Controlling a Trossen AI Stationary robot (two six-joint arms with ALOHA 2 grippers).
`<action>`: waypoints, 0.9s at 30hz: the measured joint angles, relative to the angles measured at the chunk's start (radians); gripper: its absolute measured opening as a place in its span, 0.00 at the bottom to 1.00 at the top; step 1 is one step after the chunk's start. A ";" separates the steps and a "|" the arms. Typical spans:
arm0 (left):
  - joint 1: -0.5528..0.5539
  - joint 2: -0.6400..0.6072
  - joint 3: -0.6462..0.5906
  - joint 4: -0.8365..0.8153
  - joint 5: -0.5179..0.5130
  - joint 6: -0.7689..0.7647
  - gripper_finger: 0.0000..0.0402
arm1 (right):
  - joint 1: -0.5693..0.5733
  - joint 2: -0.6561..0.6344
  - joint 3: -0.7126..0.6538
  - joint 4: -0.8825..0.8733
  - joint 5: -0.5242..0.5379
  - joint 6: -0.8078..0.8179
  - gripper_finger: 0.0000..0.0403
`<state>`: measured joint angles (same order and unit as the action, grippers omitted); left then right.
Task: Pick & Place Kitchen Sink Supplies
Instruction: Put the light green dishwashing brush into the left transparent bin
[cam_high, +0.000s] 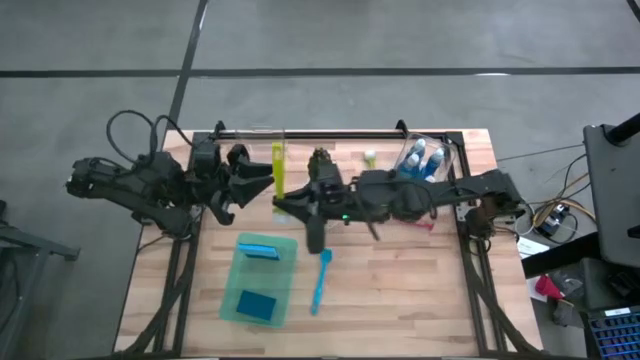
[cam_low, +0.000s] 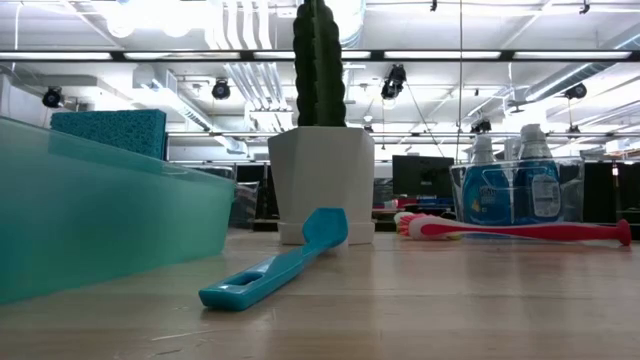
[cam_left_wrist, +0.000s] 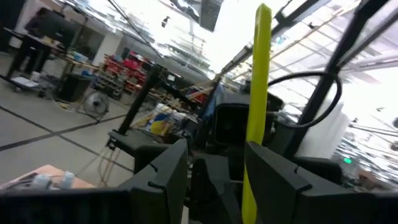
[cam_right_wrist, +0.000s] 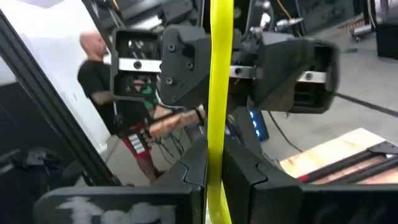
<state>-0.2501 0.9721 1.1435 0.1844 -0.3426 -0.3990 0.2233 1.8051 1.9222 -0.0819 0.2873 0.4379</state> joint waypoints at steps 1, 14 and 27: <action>0.000 0.003 0.000 0.003 0.011 -0.002 0.38 | -0.002 0.020 0.039 -0.032 -0.001 0.000 0.07; 0.000 -0.028 0.001 0.034 0.065 -0.006 0.38 | -0.035 0.159 0.320 -0.232 -0.075 -0.040 0.07; -0.001 -0.041 0.000 0.019 0.108 0.003 0.38 | -0.066 0.169 0.330 -0.246 -0.132 0.030 0.07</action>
<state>-0.2512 0.9314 1.1433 0.2039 -0.2341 -0.3961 0.1574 1.9744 2.2524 -0.3278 0.1555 0.4683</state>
